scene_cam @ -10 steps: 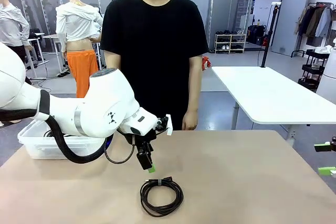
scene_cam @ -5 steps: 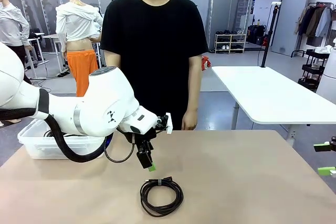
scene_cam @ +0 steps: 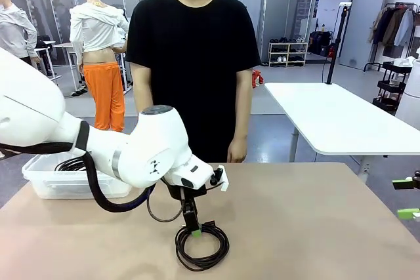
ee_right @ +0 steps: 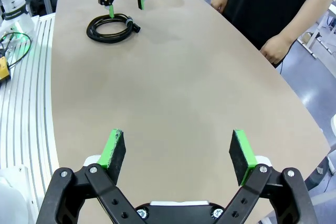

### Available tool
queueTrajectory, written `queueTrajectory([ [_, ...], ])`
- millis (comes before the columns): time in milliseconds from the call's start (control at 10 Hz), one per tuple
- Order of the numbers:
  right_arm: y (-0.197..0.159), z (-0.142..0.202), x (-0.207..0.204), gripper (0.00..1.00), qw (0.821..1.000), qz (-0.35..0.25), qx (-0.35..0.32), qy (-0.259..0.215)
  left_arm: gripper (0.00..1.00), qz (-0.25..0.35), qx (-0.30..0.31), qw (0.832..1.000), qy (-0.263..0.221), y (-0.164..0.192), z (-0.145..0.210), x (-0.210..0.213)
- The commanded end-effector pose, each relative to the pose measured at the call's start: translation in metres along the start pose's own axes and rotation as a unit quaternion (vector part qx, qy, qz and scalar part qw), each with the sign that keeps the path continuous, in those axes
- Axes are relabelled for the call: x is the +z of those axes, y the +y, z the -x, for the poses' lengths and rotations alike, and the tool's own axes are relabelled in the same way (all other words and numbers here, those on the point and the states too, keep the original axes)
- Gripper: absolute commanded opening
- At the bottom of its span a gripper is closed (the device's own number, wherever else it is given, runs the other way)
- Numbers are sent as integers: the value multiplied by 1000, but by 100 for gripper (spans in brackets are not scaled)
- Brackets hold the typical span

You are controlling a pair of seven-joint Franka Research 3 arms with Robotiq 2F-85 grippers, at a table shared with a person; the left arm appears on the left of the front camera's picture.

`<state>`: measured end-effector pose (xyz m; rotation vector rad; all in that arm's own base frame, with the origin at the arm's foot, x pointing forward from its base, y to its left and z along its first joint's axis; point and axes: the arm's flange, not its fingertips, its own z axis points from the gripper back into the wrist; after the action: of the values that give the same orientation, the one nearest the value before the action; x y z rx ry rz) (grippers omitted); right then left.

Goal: Organize and store the cables.
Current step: Place the USB Extension Cable into the Organizing box.

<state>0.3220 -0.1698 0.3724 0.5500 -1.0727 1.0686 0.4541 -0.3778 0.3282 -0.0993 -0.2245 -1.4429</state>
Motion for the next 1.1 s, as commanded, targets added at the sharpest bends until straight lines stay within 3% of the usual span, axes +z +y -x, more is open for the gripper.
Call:
queueTrajectory([
  [0,-1,-3,1,100,1000,3,-5,-1,100,13,5,1000,16,8,-21,-2],
  [100,-1,-3,1,100,1000,3,-5,-1,100,16,-2,1000,11,6,-24,1],
  [200,-1,-3,1,100,1000,3,-5,-1,100,7,4,1000,6,2,-6,-8],
  [1000,-1,-3,1,100,1000,3,-5,-1,100,7,4,1000,6,2,-6,-8],
])
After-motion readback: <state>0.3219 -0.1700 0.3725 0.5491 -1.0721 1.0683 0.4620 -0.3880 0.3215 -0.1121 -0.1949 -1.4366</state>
